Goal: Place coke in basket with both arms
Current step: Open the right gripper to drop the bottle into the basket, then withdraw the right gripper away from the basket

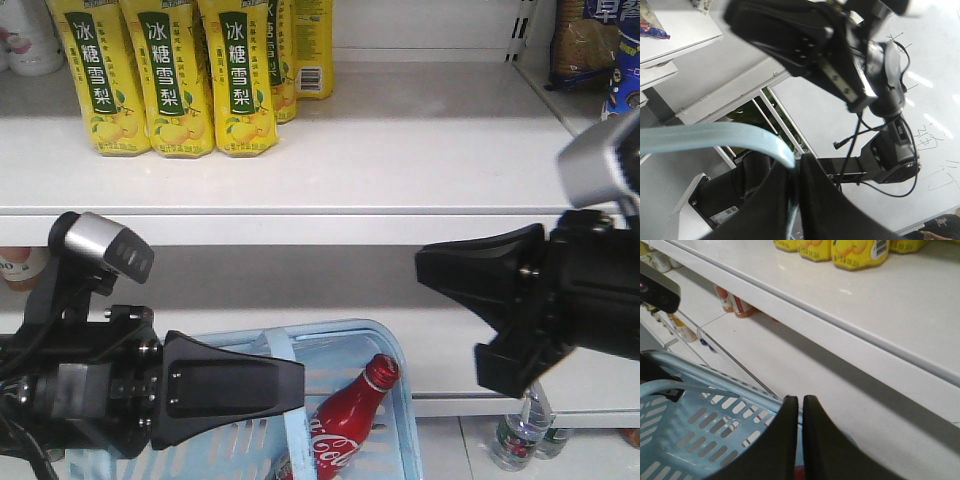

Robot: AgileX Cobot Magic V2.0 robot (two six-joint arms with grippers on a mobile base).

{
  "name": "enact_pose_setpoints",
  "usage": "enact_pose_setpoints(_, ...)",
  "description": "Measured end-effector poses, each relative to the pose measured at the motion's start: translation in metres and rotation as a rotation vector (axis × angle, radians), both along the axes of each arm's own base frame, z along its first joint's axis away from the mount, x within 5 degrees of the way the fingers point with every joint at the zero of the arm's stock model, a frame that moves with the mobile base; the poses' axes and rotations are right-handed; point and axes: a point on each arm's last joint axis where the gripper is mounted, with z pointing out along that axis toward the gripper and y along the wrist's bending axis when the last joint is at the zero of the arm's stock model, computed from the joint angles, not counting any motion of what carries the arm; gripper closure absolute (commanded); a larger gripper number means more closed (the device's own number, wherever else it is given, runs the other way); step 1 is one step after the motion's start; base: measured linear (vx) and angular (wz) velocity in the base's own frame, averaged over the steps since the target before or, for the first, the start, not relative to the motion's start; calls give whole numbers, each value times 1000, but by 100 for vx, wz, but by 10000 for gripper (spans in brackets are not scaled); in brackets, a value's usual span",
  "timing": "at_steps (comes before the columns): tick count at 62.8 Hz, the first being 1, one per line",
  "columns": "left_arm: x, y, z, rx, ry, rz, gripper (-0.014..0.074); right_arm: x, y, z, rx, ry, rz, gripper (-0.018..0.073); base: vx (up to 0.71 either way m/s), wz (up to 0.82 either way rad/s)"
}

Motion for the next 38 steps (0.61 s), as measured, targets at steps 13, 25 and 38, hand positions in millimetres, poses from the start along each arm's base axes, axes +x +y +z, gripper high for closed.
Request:
enact_pose_setpoints(13,0,0,0,0,0,0,603,-43,-26,7,-9,-97,-68,564,0,0)
enact_pose_setpoints(25,0,0,0,0,0,0,603,-74,-48,-41,-3,-130,-163,564,0,0)
enact_pose_setpoints(38,0,0,0,0,0,0,603,-90,-65,-97,9,-220,-261,564,0,0)
